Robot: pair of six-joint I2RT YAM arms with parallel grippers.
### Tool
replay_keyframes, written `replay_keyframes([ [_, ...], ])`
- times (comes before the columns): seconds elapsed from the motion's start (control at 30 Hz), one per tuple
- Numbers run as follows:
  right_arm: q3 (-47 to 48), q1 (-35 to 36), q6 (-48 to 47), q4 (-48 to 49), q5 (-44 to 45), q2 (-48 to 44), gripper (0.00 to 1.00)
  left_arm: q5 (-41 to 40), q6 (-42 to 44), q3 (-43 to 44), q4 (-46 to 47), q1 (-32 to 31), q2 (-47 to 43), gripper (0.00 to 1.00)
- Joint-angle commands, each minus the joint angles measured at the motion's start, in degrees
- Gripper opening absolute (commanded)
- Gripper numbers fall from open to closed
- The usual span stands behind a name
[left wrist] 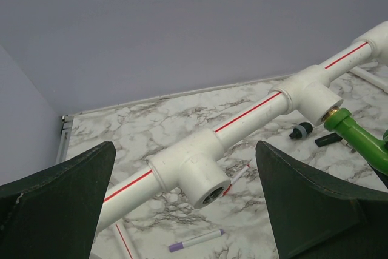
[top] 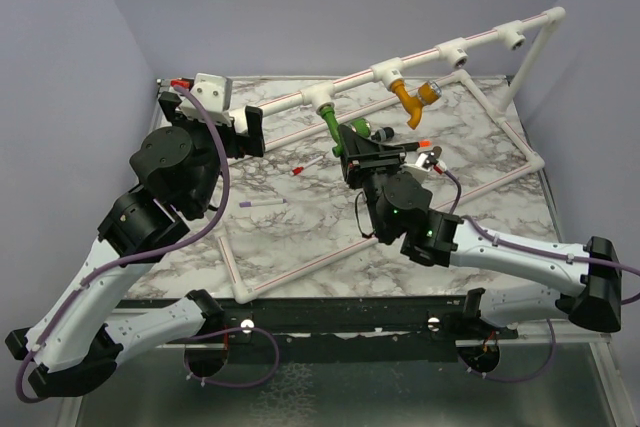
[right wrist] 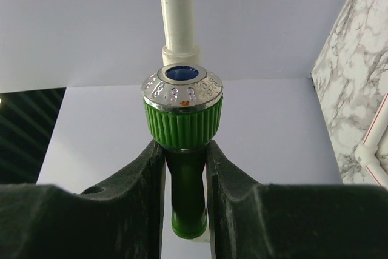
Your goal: Install the water faucets
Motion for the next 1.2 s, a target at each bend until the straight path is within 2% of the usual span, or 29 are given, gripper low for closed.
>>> replay_keyframes([
  [0.0, -0.07, 0.41, 3.58, -13.05, -3.45, 0.58, 0.1, -0.78, 0.56, -0.24, 0.53, -0.45, -0.29, 0.99],
  [0.2, -2.3, 0.4, -3.93, -7.38, -3.29, -1.04, 0.42, -1.31, 0.66, 0.02, 0.44, -0.47, -0.02, 0.99],
  [0.37, -3.92, 0.41, -10.64, -2.66, -4.21, -2.53, 0.61, -1.52, 0.7, 0.33, 0.26, -0.42, 0.28, 0.99],
  [0.67, -9.06, 0.41, -19.31, 2.59, -6.55, -8.33, 0.64, -2.02, 0.99, 0.38, 0.24, -0.44, 0.85, 0.99],
  [0.93, -11.46, 0.41, -24.8, -0.71, -8.23, -14.87, 0.64, -2.59, 1.43, 0.64, 0.26, -0.47, 1.58, 0.99],
  [1.0, -11.95, 0.41, -29.04, -0.04, -9.0, -16.48, 0.63, -2.59, 1.38, 0.64, 0.26, -0.42, 1.8, 0.99],
  [1.17, -11.82, 0.41, -46.47, 2.98, -13.22, -20.3, 0.62, -2.82, 1.47, 0.96, 0.26, -0.45, 2.24, 0.99],
])
